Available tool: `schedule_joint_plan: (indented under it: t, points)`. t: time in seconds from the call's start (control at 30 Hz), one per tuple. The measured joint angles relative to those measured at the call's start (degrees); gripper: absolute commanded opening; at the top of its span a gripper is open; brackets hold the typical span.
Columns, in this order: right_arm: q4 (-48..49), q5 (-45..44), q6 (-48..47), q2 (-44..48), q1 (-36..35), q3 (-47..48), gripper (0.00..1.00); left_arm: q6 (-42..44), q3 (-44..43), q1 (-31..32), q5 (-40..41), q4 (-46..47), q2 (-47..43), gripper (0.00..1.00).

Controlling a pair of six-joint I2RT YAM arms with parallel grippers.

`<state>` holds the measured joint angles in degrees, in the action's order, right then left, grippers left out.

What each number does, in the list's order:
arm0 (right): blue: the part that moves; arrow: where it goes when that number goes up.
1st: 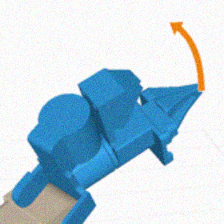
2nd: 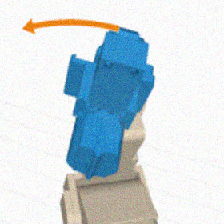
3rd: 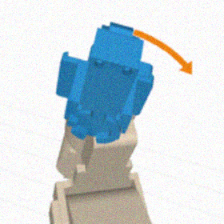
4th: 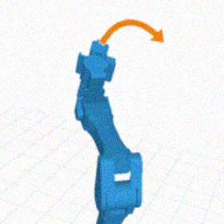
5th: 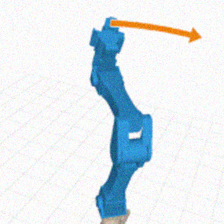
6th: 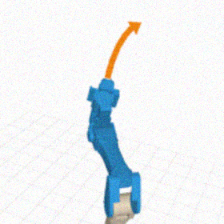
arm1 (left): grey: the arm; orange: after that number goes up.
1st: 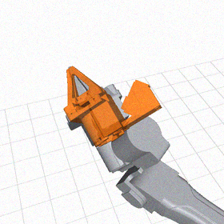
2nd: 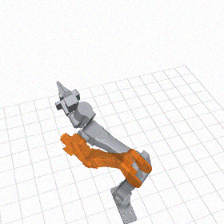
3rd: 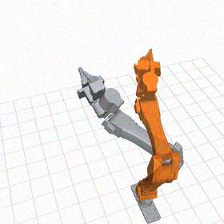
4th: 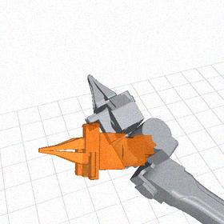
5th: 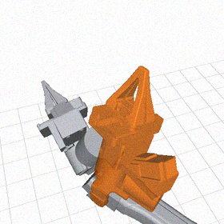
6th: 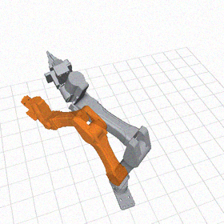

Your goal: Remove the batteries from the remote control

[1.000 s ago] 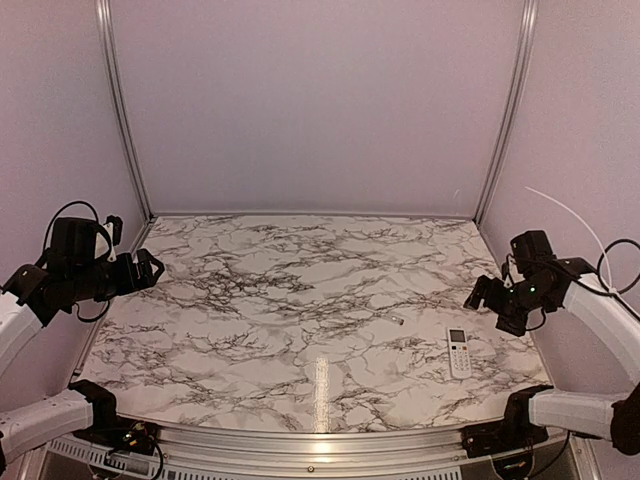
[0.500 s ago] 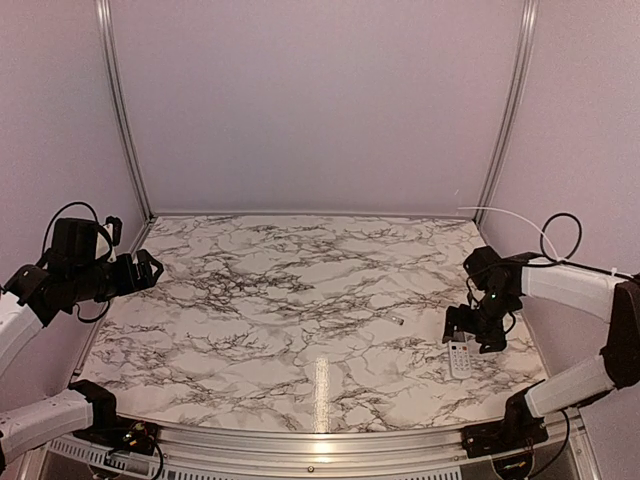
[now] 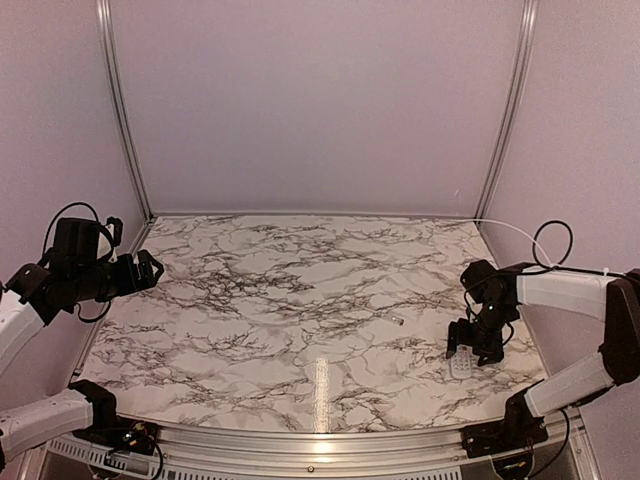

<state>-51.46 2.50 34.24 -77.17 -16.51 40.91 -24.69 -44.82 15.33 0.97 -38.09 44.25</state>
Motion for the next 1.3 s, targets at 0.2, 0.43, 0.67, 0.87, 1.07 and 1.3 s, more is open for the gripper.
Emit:
schedule_joint_plan:
  t: [0.2,0.43,0.67,0.87,1.07,1.3]
  points:
    - [1.3,0.9,0.3,1.0,-0.2,-2.8,0.71,0.0,0.0,0.0,0.0,0.0,0.5,0.99]
    - [2.5,0.7,1.3,1.1,-5.8,-3.7,0.61,0.0,0.0,0.0,0.1,0.0,0.8,0.99]
    - [3.1,-0.6,1.8,0.7,-7.3,-3.7,0.54,0.0,0.0,0.0,0.1,0.0,0.8,0.99]
    - [4.0,-1.7,2.1,1.1,-7.4,-4.4,0.39,0.0,0.0,0.0,0.1,0.0,0.8,0.99]
    - [4.5,-1.7,2.2,2.4,-7.4,-5.2,0.25,0.0,0.0,0.0,0.2,0.0,0.8,0.99]
    - [2.8,-1.7,1.8,4.1,-7.4,-3.7,0.15,0.0,0.0,0.0,0.5,-0.2,0.8,0.99]
